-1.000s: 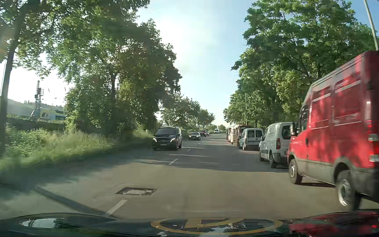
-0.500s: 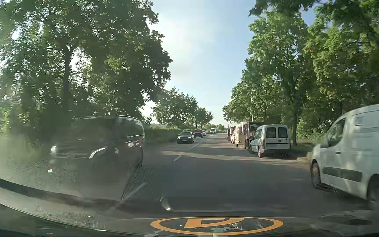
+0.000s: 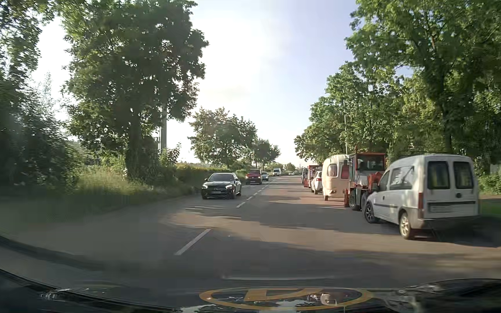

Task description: Follow the waypoints while adhering to traffic rules and regulations

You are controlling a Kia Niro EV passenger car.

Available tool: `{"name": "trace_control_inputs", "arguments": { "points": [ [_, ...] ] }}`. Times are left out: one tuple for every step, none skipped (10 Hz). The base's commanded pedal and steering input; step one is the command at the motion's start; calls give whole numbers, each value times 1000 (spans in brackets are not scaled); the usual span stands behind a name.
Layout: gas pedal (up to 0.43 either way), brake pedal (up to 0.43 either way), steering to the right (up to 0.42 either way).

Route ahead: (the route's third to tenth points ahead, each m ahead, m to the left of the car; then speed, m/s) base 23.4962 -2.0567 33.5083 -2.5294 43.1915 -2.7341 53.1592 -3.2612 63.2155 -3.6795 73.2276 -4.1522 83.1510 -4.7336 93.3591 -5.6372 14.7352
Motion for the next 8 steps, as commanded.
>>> {"name": "trace_control_inputs", "arguments": {
  "points": [
    [189,0,5],
    [189,0,5],
    [189,0,5],
    [189,0,5],
    [189,0,5],
    [189,0,5],
    [189,0,5],
    [189,0,5]
  ]
}}
